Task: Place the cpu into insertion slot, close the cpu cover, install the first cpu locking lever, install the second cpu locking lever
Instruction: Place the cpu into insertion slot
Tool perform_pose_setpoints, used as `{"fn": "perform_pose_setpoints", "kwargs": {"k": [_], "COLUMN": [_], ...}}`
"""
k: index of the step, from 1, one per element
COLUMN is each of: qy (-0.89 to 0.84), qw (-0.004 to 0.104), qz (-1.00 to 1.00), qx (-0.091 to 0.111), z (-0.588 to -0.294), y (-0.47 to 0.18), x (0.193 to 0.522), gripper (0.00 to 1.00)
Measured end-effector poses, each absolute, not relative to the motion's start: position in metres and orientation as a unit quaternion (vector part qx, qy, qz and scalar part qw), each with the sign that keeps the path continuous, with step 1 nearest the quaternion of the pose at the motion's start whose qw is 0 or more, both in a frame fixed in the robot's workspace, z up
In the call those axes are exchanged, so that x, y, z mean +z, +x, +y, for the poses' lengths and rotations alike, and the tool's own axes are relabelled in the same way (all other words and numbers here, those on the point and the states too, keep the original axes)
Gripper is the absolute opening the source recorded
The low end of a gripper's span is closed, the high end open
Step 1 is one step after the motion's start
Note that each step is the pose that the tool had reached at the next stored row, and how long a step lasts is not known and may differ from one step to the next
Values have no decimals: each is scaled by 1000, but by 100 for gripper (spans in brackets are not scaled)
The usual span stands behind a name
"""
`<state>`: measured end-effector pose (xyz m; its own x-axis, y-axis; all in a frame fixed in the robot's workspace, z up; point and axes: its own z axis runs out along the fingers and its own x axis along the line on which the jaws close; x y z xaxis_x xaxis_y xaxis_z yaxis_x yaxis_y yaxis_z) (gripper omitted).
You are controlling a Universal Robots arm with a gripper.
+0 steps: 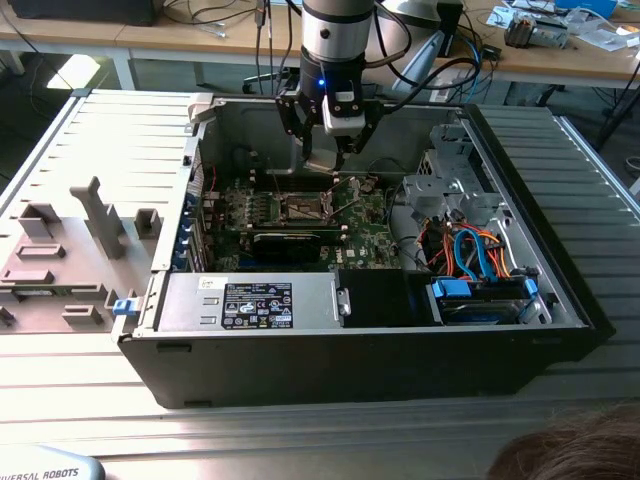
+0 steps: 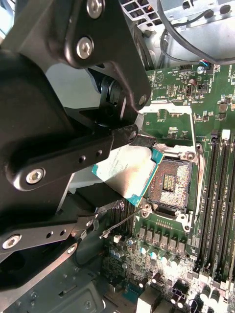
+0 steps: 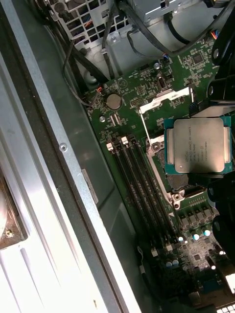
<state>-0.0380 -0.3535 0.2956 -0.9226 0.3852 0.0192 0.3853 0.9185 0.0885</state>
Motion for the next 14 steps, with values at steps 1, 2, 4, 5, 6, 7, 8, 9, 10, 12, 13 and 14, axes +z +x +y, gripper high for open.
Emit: {"fn": "perform_pose_setpoints", "kwargs": {"k": [1, 2, 4, 5, 6, 7, 8, 9, 10, 12, 13, 14], "qy": [-197, -197, -197, -197, -197, -197, -197, -197, -197, -197, -197, -198], "qw": [1, 1, 1, 1, 1, 1, 1, 1, 1, 1, 1, 1], "qz": [-979, -979, -979, -979, -979, -979, -979, -979, -979, -979, -979, -979], "qx": [-45, -45, -45, -45, -45, -45, -45, -45, -45, -45, -45, -45], "z": [-353, -353, -354, -354, -354, -354, -354, -354, -354, -354, -354, -354], "y": [-38, -38, -38, -38, -38, -38, -38, -38, -38, -38, -38, -38], "x": [296, 296, 295, 295, 295, 295, 295, 295, 295, 295, 295, 295], "gripper": [54, 54, 54, 54, 54, 54, 54, 54, 54, 54, 54, 54]}}
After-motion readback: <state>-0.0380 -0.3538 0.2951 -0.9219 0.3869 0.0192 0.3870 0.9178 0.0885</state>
